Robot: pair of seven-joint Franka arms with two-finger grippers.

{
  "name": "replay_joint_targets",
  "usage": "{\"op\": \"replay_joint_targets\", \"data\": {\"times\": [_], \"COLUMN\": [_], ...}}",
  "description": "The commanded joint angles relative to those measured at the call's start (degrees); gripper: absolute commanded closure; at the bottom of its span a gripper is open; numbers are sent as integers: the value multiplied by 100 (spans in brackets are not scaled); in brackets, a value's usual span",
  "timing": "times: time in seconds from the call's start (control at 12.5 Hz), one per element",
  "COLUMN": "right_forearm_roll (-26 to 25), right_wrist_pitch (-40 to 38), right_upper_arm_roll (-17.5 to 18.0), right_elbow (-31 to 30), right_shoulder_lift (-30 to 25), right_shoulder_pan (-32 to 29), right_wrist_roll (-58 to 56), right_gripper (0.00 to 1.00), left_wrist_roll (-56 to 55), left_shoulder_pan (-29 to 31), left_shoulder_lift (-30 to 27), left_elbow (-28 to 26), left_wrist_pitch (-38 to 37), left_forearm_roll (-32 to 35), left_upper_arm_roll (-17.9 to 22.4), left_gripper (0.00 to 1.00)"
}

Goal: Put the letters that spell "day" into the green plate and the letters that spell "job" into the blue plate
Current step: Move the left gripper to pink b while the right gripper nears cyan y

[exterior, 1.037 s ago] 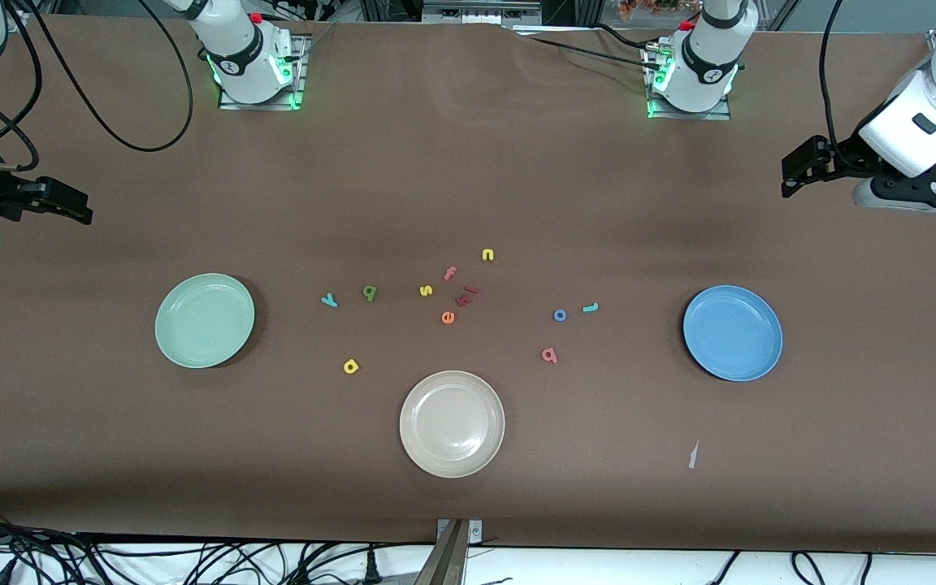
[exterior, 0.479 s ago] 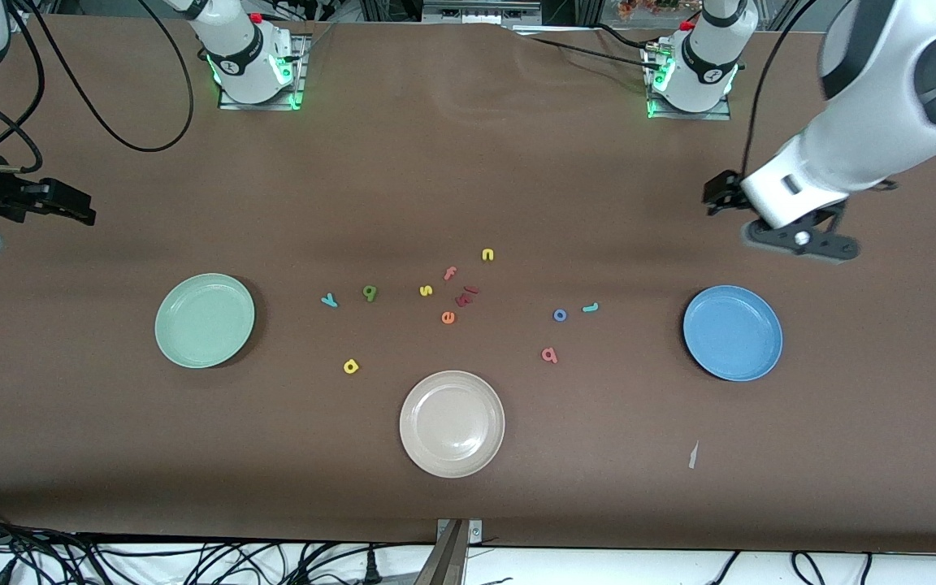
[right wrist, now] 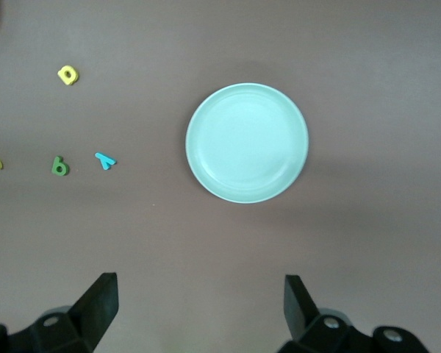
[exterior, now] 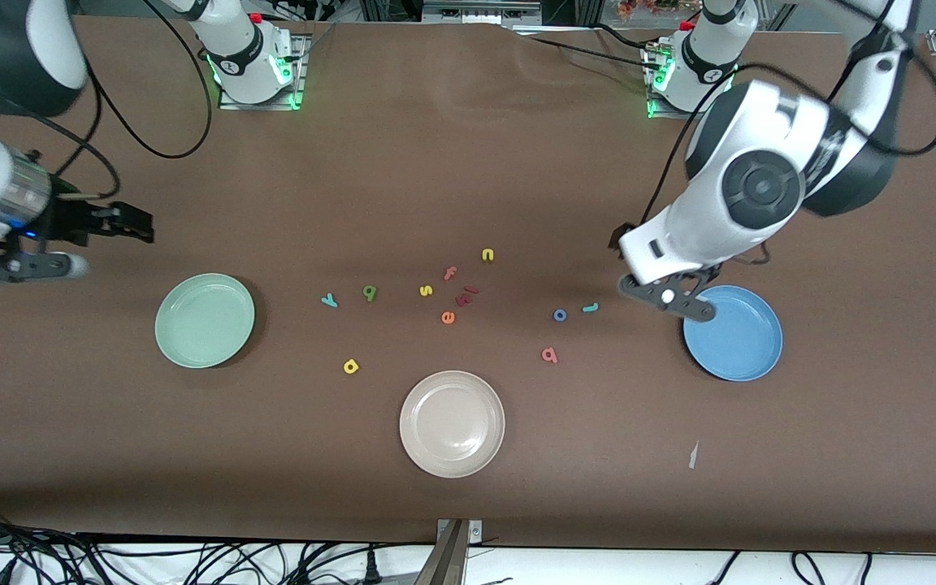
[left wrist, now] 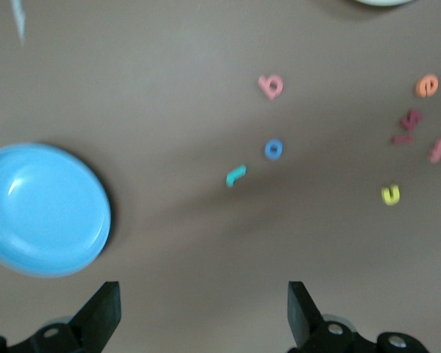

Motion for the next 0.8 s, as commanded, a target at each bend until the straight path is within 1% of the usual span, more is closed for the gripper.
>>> {"op": "replay_joint_targets", "data": {"times": [0.0,0.16,0.24,0.32,0.48,0.64,0.72], "right_forearm_roll": [81,134,134,134,134,125,125], "right_wrist_pitch": [342,685,869,1132,1808,2511,2924], "right_upper_arm_roll": [-30,-30,-30,-30,-30,118,215], "right_elbow": [40,40,5,-117,-538,-1091,-1381], "right_shoulder_lift": [429,798,966,1072,1117,1108,1117], "right_shoulder_pan": [283,538,644,767,856,900,900], "right_wrist_roll": [10,115,281,405,406,406,397], "right_gripper": [0,0,0,0,0,0,0], "left_wrist_roll": [52,17,-322,-944,-2175,-2539,-2732], "left_shoulder_pan": [-61,-105,-288,-368,-378,-404,-421], "left_shoulder_lift": [683,1000,1080,1133,1134,1413,1632], "left_elbow": [351,368,377,377,359,386,551], "left_wrist_pitch": [873,1893,2037,2065,2065,2082,2126], "left_forearm_roll": [-81,-124,-281,-266,-230,-257,-257], "left_upper_arm_roll": [58,32,32,49,49,67,58], "left_gripper": [0,0,0,0,0,0,0]}}
